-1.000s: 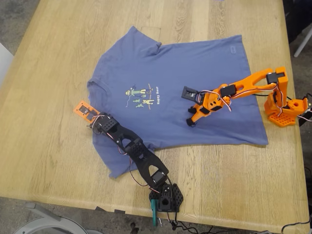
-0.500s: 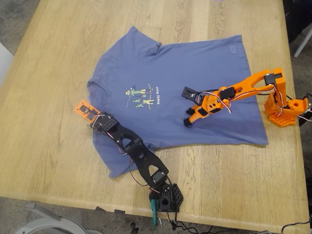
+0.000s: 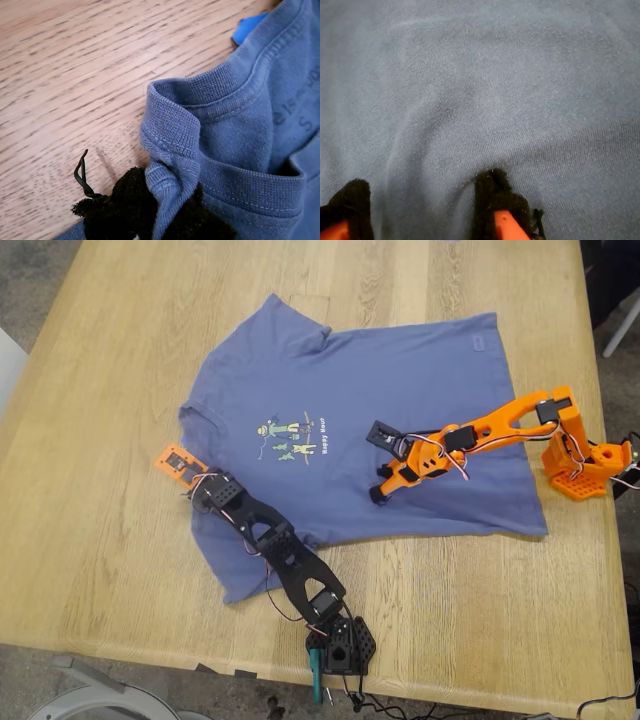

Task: Fold a T-shirt

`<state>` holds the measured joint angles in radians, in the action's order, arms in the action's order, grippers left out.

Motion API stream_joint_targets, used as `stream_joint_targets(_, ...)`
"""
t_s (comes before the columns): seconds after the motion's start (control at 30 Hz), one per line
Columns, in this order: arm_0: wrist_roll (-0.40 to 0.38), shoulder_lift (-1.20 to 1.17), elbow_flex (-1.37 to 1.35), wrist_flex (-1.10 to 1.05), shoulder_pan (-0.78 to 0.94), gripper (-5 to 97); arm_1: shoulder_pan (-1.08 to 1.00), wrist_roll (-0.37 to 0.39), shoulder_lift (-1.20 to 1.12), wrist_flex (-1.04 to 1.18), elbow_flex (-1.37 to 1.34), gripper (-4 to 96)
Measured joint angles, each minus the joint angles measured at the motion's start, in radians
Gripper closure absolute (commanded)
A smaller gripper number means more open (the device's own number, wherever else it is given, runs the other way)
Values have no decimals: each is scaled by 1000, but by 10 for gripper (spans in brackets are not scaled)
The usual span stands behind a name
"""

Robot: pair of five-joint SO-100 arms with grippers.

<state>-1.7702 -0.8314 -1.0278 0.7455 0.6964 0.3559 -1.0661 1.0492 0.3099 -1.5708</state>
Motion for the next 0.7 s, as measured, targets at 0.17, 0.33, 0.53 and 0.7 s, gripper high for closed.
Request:
stream_joint_targets(0.17,0,-9,0,20,-23,918,8,0,-43,143,112,585)
stream_joint_targets(0.33,0,-23,0,37,-44,918,20,0,-106,281,245,585)
stream_joint_targets(0.53,0,-41,-21,37,-54,918,35,-8,-233,480,486,600)
stream_joint_targets(0.7,0,-67,-58,37,-63,918,41,-15,-321,611,637,655)
